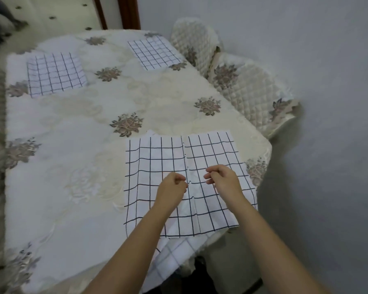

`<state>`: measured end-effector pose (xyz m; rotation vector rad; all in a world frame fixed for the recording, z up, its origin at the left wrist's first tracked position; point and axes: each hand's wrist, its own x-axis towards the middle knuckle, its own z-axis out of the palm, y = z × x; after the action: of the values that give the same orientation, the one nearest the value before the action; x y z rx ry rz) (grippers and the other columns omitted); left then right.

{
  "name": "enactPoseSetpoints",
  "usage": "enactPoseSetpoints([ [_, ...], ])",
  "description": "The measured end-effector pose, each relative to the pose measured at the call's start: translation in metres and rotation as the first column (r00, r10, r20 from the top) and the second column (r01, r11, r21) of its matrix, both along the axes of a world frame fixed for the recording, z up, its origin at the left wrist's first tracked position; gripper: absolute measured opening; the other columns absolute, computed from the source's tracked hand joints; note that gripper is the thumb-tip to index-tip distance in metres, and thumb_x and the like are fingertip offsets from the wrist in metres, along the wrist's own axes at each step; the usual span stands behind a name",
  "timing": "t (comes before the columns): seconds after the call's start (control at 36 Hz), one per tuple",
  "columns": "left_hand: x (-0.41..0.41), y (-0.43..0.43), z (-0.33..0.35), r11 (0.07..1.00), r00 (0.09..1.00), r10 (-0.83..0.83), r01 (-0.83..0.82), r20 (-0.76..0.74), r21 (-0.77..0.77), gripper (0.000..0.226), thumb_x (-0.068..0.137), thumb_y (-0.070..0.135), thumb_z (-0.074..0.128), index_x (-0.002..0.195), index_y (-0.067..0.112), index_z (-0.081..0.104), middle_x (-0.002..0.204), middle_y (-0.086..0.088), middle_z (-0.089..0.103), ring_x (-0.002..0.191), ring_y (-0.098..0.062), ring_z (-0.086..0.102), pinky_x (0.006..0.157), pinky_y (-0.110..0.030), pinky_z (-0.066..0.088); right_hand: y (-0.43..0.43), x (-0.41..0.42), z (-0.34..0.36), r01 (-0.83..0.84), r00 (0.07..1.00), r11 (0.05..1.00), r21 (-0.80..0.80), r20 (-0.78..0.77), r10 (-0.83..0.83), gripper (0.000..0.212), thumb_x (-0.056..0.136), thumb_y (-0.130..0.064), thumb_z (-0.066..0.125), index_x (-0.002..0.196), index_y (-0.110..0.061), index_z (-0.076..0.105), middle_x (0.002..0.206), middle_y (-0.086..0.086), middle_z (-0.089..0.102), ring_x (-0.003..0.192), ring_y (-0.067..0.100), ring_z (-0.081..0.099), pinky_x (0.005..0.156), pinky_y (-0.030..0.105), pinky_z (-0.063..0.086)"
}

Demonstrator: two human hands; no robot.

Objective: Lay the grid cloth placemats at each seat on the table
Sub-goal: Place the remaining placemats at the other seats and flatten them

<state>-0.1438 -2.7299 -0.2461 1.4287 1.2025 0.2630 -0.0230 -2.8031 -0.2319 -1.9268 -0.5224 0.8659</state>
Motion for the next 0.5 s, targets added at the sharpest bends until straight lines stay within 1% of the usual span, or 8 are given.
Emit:
enactPoseSetpoints([
  [0.06, 0.011, -0.002, -0.006, 1.000, 0.999, -0.006, 0.007, -0.054, 0.021, 0.014, 0.091, 0.011, 0.044, 0.098, 0.017, 0.054, 0.099, -0.003, 0.064, 0.093, -0.020, 0.061, 0.075, -0.029, 0.048, -0.001, 0.012, -0.003, -0.026, 0.999, 1.000, -0.013, -0.018, 0.026, 0.021, 0.091, -0.004, 0.041, 0.092, -0.014, 0.059, 0.083, 0.001, 0.065, 0.068, 0.010, 0.058, 0.061, 0.018, 0.041],
  [0.11, 0.021, -0.003, -0.014, 0.999, 0.993, -0.007, 0.011, -0.117, 0.037, 0.013, 0.090, 0.016, 0.047, 0.101, 0.016, 0.055, 0.100, -0.004, 0.064, 0.090, -0.020, 0.061, 0.079, -0.033, 0.049, 0.001, 0.021, -0.006, -0.036, 0.999, 0.999, -0.016, -0.036, 0.036, 0.021, 0.091, -0.003, 0.041, 0.094, -0.012, 0.060, 0.086, 0.005, 0.065, 0.068, 0.011, 0.058, 0.061, 0.018, 0.041],
  [0.19, 0.032, -0.004, -0.023, 0.997, 0.971, -0.023, 0.040, -0.237, 0.067, 0.017, 0.091, 0.025, 0.050, 0.103, 0.014, 0.053, 0.091, 0.000, 0.059, 0.072, -0.012, 0.055, 0.066, -0.028, 0.045, 0.003, 0.031, -0.010, -0.048, 0.997, 0.999, -0.020, -0.060, 0.047, 0.021, 0.090, -0.002, 0.041, 0.095, -0.010, 0.060, 0.087, 0.006, 0.065, 0.067, 0.011, 0.057, 0.060, 0.018, 0.041],
  [0.22, 0.036, -0.005, -0.026, 0.994, 0.957, -0.035, 0.062, -0.289, 0.086, 0.020, 0.091, 0.029, 0.050, 0.103, 0.014, 0.052, 0.091, 0.001, 0.057, 0.073, -0.012, 0.053, 0.064, -0.027, 0.043, 0.003, 0.033, -0.012, -0.053, 0.997, 0.998, -0.024, -0.065, 0.051, 0.022, 0.090, -0.001, 0.041, 0.094, -0.010, 0.060, 0.086, 0.006, 0.065, 0.066, 0.010, 0.057, 0.059, 0.017, 0.040],
  [0.28, 0.040, -0.008, -0.032, 0.989, 0.923, -0.054, 0.103, -0.381, 0.110, 0.028, 0.090, 0.035, 0.051, 0.106, 0.012, 0.052, 0.094, 0.000, 0.057, 0.083, -0.017, 0.055, 0.066, -0.026, 0.040, 0.001, 0.034, -0.014, -0.075, 0.995, 0.996, -0.040, -0.071, 0.072, 0.022, 0.090, -0.002, 0.040, 0.093, -0.012, 0.059, 0.086, 0.005, 0.065, 0.067, 0.010, 0.057, 0.060, 0.018, 0.040],
  [0.36, 0.044, -0.011, -0.043, 0.985, 0.881, -0.074, 0.137, -0.468, 0.103, 0.036, 0.089, 0.040, 0.053, 0.107, 0.010, 0.051, 0.096, -0.003, 0.059, 0.089, -0.021, 0.057, 0.066, -0.027, 0.040, -0.002, 0.034, -0.019, -0.095, 0.992, 0.994, -0.061, -0.086, 0.090, 0.022, 0.091, -0.003, 0.040, 0.091, -0.015, 0.059, 0.085, 0.003, 0.065, 0.068, 0.009, 0.058, 0.062, 0.018, 0.040],
  [0.44, 0.046, -0.014, -0.052, 0.982, 0.846, -0.097, 0.168, -0.525, 0.089, 0.038, 0.088, 0.040, 0.053, 0.109, 0.009, 0.050, 0.103, -0.006, 0.061, 0.094, -0.023, 0.058, 0.068, -0.029, 0.041, -0.004, 0.035, -0.023, -0.074, 0.994, 0.994, -0.078, -0.091, 0.067, 0.022, 0.090, -0.003, 0.040, 0.092, -0.013, 0.059, 0.086, 0.004, 0.065, 0.068, 0.010, 0.057, 0.061, 0.018, 0.039],
  [0.5, 0.046, -0.014, -0.057, 0.980, 0.826, -0.119, 0.185, -0.551, 0.066, 0.034, 0.089, 0.036, 0.053, 0.109, 0.008, 0.051, 0.103, -0.006, 0.061, 0.090, -0.021, 0.057, 0.066, -0.028, 0.040, -0.006, 0.034, -0.024, -0.047, 0.994, 0.995, -0.089, -0.103, 0.038, 0.022, 0.091, -0.003, 0.040, 0.093, -0.013, 0.059, 0.086, 0.004, 0.065, 0.068, 0.009, 0.057, 0.061, 0.018, 0.039],
])
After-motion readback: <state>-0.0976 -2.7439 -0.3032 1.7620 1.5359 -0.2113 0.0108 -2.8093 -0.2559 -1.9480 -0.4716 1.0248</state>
